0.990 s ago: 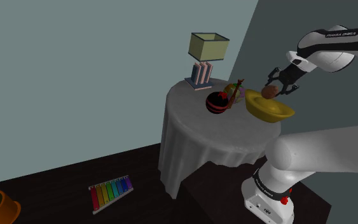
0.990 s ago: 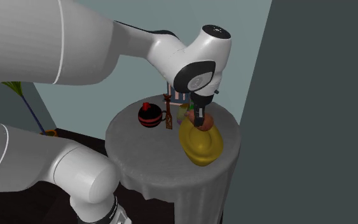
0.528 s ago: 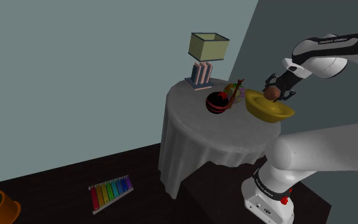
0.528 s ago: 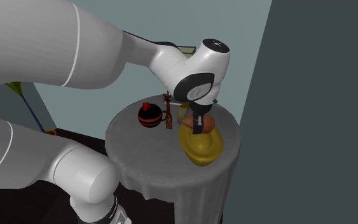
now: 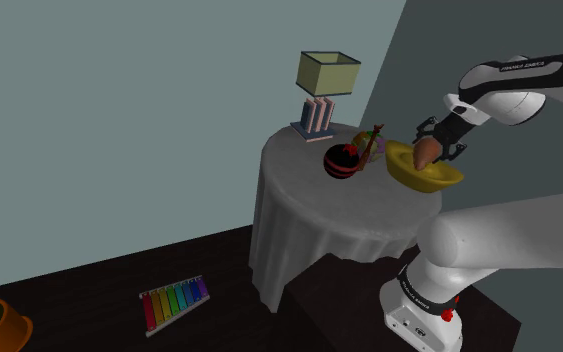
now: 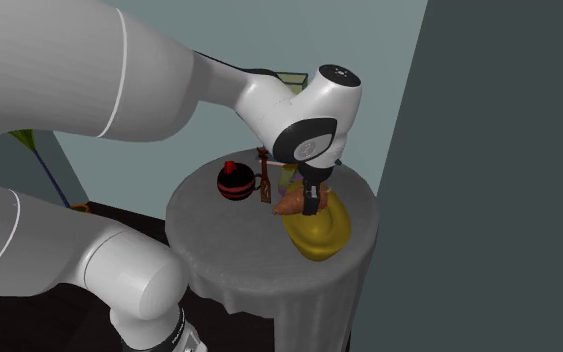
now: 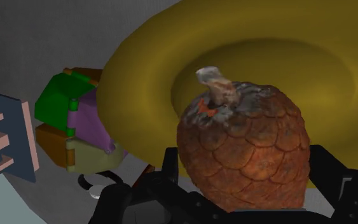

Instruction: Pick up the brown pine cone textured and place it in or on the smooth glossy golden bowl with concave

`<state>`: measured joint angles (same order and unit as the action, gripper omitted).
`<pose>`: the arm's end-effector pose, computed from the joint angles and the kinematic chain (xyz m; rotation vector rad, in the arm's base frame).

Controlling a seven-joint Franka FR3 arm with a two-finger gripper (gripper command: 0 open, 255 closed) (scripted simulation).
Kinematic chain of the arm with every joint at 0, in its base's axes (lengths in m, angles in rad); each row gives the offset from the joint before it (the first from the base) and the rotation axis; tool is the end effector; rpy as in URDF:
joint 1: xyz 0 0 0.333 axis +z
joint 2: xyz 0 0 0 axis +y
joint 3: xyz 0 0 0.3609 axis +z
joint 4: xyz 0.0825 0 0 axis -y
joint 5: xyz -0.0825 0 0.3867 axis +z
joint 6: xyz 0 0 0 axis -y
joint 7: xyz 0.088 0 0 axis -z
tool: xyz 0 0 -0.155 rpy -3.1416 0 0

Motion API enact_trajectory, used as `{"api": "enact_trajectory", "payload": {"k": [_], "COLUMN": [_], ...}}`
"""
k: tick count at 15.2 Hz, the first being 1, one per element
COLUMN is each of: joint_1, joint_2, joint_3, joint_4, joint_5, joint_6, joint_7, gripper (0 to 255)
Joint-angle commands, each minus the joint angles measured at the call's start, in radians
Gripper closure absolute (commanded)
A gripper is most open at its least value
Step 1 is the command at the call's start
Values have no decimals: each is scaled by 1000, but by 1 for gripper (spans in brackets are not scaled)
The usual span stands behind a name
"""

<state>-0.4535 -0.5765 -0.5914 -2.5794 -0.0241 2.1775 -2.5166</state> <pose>0.1917 -0.3301 0.4205 2.1256 2.0790 0.4014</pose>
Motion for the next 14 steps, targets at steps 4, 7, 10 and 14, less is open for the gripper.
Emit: {"api": "enact_trajectory", "payload": {"k": [4,7,10,14], "joint_1": [-14,-24,-24,-24], "joint_2": [-31,-54,-54,-54], "joint_3": [13,23,23,23], "joint_4": [48,92,92,92], "joint_5": [-10,-15,-15,-15], "joint_6": [-79,-145,-145,-145], "joint_7": [9,15,15,15], "gripper": [0,0,0,0]}}
